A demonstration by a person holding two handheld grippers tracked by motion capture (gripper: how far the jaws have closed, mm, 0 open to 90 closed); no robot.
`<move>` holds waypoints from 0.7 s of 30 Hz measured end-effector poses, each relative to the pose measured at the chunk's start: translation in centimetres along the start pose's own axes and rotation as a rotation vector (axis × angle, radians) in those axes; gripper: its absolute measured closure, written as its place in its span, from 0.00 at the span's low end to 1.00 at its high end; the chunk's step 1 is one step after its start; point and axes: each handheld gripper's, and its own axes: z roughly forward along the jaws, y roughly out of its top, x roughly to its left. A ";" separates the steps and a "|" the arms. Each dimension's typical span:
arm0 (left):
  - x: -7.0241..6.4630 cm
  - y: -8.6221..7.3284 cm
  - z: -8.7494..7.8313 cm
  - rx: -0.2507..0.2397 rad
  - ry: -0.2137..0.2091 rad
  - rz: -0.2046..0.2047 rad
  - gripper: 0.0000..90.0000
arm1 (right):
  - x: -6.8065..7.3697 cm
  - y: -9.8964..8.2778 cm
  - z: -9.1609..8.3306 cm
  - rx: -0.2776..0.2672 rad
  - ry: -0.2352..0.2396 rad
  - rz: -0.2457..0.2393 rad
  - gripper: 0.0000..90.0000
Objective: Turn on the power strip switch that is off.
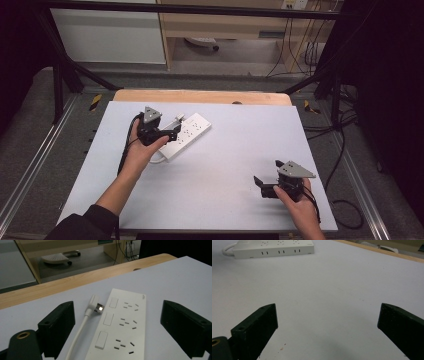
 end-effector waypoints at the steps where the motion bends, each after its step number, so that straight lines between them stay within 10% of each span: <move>1: 0.0 0.1 0.2 0.003 0.006 -0.002 0.14 | 0.0 0.0 0.0 0.001 0.000 0.001 0.04; 21: 1.1 -0.2 2.2 0.053 0.051 -0.005 0.16 | 0.2 0.0 0.1 0.003 0.009 -0.003 0.03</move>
